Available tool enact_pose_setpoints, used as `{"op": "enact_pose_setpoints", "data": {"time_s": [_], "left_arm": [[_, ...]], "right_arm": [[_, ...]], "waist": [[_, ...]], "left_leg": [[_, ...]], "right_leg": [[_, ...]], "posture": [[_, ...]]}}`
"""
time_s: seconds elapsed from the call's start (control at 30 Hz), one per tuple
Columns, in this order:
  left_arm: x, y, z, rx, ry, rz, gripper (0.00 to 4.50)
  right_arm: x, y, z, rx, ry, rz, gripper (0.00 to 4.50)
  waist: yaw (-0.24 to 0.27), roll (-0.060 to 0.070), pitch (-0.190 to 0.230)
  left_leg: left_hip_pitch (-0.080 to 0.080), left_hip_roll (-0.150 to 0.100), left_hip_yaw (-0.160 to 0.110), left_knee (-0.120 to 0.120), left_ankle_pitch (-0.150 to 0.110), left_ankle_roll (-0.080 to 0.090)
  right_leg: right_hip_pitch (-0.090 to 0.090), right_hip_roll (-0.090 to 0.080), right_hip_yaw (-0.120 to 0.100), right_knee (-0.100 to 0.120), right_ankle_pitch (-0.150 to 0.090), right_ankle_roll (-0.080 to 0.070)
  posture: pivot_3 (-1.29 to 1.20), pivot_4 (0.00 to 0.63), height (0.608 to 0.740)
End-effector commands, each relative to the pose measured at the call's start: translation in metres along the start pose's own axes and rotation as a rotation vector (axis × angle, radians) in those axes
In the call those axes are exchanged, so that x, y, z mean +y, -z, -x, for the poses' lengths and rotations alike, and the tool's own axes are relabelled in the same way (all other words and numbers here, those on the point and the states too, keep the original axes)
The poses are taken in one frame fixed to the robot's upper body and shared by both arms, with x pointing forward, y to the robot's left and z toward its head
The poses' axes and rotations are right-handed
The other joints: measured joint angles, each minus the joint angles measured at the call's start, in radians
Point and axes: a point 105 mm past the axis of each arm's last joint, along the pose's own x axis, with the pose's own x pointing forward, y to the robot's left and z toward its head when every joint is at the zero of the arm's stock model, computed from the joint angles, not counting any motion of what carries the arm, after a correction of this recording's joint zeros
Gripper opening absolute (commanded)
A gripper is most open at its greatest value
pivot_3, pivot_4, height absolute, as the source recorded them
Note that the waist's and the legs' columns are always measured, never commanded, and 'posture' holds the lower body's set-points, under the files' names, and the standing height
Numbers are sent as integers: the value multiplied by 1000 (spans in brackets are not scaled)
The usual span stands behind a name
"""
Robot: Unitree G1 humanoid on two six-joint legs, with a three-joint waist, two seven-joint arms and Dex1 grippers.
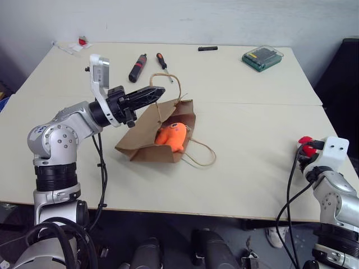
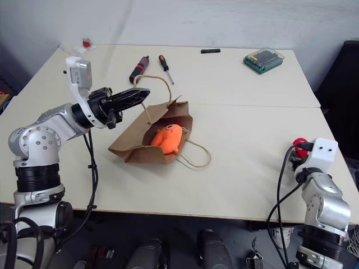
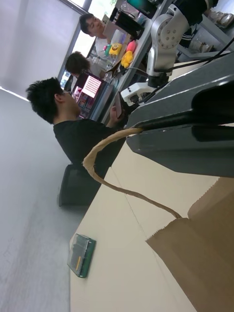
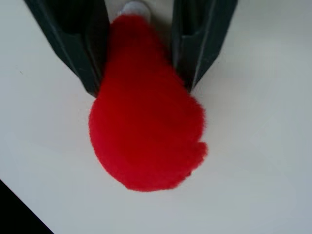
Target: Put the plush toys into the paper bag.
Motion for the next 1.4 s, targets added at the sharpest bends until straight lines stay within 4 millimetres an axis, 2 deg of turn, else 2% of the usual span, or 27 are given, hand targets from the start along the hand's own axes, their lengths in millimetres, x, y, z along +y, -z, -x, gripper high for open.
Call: {"op": "enact_pose_setpoints", "data": {"time_s": [0.03, 0.07, 0.17, 0.27, 0.4, 0.5, 0.63, 0.73, 0.87, 1.0, 1.17, 1.23, 1.27, 1.4], "left_arm": [[-11, -12, 5, -18, 17, -51, 0], [-11, -12, 5, -17, 15, -50, 0], [-12, -13, 7, -16, 15, -47, 0], [-14, -9, 6, 1, 30, -37, 0], [-16, -1, 4, 17, 41, -26, 0], [-18, 1, 2, 22, 52, -17, 0], [-21, 3, -4, 31, 84, -8, 0], [-26, 5, -14, 18, 112, -5, 0], [-32, 4, -26, -23, 135, 3, 0], [-27, 5, -27, -37, 99, 0, 0], [-18, 4, -25, -60, 48, 15, 0], [-17, 4, -25, -64, 39, 10, 0], [-17, 4, -25, -66, 37, 10, 0], [-13, 4, -19, -65, 13, -3, 0]], "right_arm": [[6, -21, 9, -98, -69, 85, 285], [16, -29, 14, -135, -139, 108, 213], [66, -47, 37, -180, -465, 127, 200], [120, -46, 65, -132, -798, 171, 200], [195, -57, 97, -100, -1141, 154, 200], [238, -55, 111, -54, -1306, 215, 200], [292, -51, 113, -46, -1418, 327, 200], [322, -38, 120, -9, -1511, 359, 200], [351, -35, 106, -43, -1478, 406, 199], [363, -38, 102, -79, -1492, 463, 199], [383, -52, 97, -124, -1469, 423, 199], [384, -54, 95, -122, -1468, 408, 913], [384, -54, 95, -122, -1469, 406, 1112], [366, -68, 103, -113, -1513, 349, 2491]], "waist": [[0, 0, 0], [1, 0, 0], [-3, 0, 0], [-5, 0, 0], [-5, 0, 0], [0, 0, 0], [1, 0, 0], [2, 0, 0], [-3, -1, 0], [-5, -1, 0], [-10, -1, 0], [-10, -1, 0], [-9, -1, 0], [-5, -1, 0]], "left_leg": [[0, 0, 0, 0, 0, 0], [0, 0, 0, 0, 0, 0], [0, 0, 0, 0, 0, 0], [1, 1, 0, 0, 0, 0], [1, 1, 0, 0, 0, -1], [0, 1, -1, 0, 0, -1], [-2, 0, -3, 1, 0, 0], [-3, -1, -4, 2, 0, 0], [-4, 0, -5, 2, 0, 0], [-4, 0, -6, 2, 0, 0], [-3, 0, -6, 2, 0, 0], [-3, 1, -6, 1, 0, -1], [-3, 1, -6, 1, 0, -1], [-4, 0, -7, 2, 0, -1]], "right_leg": [[0, 0, 0, 0, 0, 0], [0, 0, 0, 0, 0, 0], [0, 0, 0, 0, 0, 0], [0, 1, 1, 1, 0, 0], [0, 1, 0, 1, 0, 0], [0, 0, -1, 0, 0, 0], [0, -1, -3, -1, 0, 0], [0, -1, -4, -1, 0, 0], [0, -2, -5, -1, 0, 0], [0, -2, -6, -1, 0, 0], [0, -2, -6, 0, 0, 0], [0, -2, -7, 0, 0, -1], [0, -2, -7, 0, 0, -1], [0, -3, -8, -1, 0, -1]], "posture": [[0, 150, 740], [0, 150, 740], [0, 150, 740], [0, 150, 740], [0, 150, 740], [0, 150, 740], [0, 150, 740], [0, 150, 740], [0, 150, 740], [0, 150, 740], [0, 150, 740], [0, 150, 740], [0, 150, 740], [0, 150, 740]]}}
